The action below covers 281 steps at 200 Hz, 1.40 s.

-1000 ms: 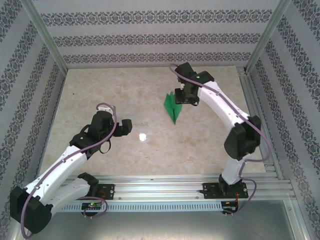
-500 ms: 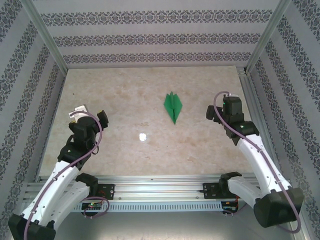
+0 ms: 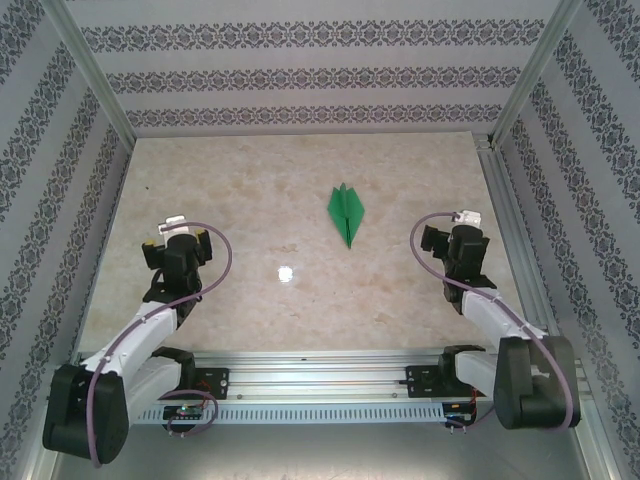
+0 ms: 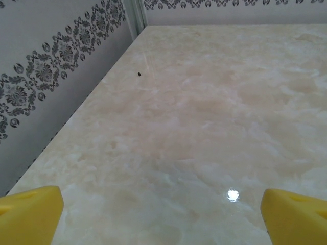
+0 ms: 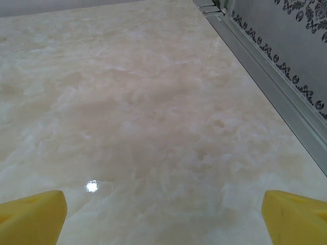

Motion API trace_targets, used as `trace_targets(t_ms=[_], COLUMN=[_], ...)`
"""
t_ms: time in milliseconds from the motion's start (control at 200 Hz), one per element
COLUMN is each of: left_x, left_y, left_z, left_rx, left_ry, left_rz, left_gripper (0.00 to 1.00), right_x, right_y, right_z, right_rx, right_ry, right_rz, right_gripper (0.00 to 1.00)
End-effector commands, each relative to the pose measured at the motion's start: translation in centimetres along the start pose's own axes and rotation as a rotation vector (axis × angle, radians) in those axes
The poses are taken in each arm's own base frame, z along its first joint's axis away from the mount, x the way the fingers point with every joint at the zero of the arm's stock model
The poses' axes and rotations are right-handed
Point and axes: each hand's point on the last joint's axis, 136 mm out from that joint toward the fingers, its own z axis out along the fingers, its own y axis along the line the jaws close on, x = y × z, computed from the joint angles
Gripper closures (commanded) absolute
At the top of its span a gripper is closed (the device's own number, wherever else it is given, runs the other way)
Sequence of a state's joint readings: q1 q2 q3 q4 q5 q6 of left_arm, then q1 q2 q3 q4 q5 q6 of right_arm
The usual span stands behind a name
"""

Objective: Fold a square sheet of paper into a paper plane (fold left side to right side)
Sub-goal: Reset both arms

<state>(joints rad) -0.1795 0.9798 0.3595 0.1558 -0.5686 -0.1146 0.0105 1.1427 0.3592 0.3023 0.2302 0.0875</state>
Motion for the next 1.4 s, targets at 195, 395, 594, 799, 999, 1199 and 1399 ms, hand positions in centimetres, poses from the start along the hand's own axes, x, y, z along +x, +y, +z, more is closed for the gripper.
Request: trace_targets(t_ms=[195,395,594,799,999,1199,1399], left_x=[-2.2,-2.4,0.5,0.0,0.0,0.0,0.0], left_y=[-1.2,-4.8,-8.5,-8.7,-8.9,-8.9,-8.9], left_z=[2.2,3.7,6.3,7.0,7.0,7.0,7.0], left_rx=[0.107,0.275,0.405,0.397,0.409,0.409,0.409], left_ry=[-0.212,-0.227,-0.147,-0.114,-0.111,-0.113,-0.111], left_rz=[-0.106,-0.045,0.042,0.047,0.053,0.053,0.054], left_gripper=[0.0,0.0,0.0,0.0,0.0,0.0,0.0], right_x=[-5.3,-3.4,-4.1,-4.2,-4.3,-4.4,-4.4], right_y=[3.0,2.6,2.1,2.2,2.3,2.1,1.9], right_z=[3.0,3.1,4.2,4.0,4.0,4.0,4.0], right_rx=[-0.155,-0.162,-0.138,-0.142,-0.143,-0.132,-0.109], right_ry=[-0.217,-0.296,-0.276,-0.296,-0.299,-0.302,-0.305], right_rz=[-0.044,-0.01,0.017,0.016,0.013,0.016,0.017], right_gripper=[0.02,0.02,0.02,0.02,0.02,0.02,0.02])
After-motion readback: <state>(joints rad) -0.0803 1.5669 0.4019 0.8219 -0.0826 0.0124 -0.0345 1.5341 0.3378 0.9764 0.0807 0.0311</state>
